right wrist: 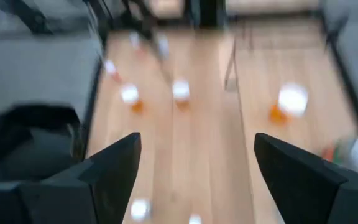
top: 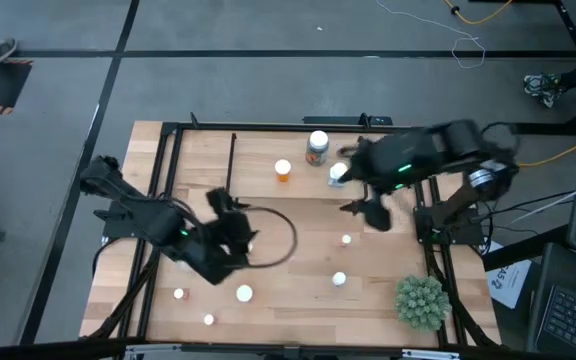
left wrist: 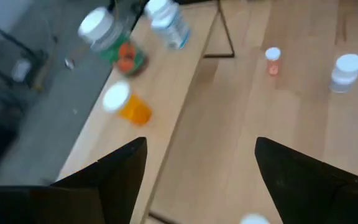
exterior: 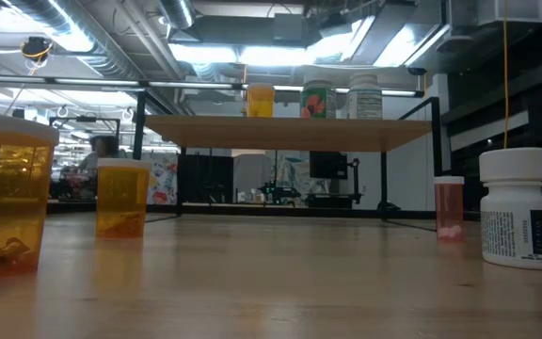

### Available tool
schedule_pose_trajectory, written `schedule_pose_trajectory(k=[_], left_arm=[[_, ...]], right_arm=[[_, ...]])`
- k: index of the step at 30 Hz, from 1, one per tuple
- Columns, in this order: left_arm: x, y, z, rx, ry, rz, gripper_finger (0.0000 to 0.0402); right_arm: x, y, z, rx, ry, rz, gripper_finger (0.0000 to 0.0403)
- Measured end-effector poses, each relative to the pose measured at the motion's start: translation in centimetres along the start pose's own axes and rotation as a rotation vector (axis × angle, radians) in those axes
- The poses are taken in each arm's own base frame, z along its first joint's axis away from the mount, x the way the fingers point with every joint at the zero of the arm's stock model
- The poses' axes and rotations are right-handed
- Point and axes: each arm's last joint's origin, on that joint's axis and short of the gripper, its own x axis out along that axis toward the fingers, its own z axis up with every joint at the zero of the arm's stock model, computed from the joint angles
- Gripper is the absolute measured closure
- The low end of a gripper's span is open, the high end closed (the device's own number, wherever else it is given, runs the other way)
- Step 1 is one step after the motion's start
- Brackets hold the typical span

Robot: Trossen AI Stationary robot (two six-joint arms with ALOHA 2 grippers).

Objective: Pick and place medicine bottles onto shelf by color
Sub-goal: Put the top pink pill bottle on the shelf

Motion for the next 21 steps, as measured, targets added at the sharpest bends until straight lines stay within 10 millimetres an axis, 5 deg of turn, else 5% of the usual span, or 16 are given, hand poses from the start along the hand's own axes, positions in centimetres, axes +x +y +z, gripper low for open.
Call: schedule_pose_trajectory(k=[5,11,21], left_arm=[[-2.6,2.1,-0.9,-0.102,0.042,-0.052,0.0106],[-4.4,1.7,-2.0,-0.024,0.090,-0.146,0.0106],[-6.3,1.6,-4.4,0.125,0.028,-0.032,0.0106]], right_arm=[[6.0,0.6,-0.1,0.133,0.212,-0.094,0.0088],[10.6,3.1,-2.2,0.098,0.432,-0.001,0.0088],[10.6,6.1,-10.0,0.162,0.586,-0.206,0.0088]])
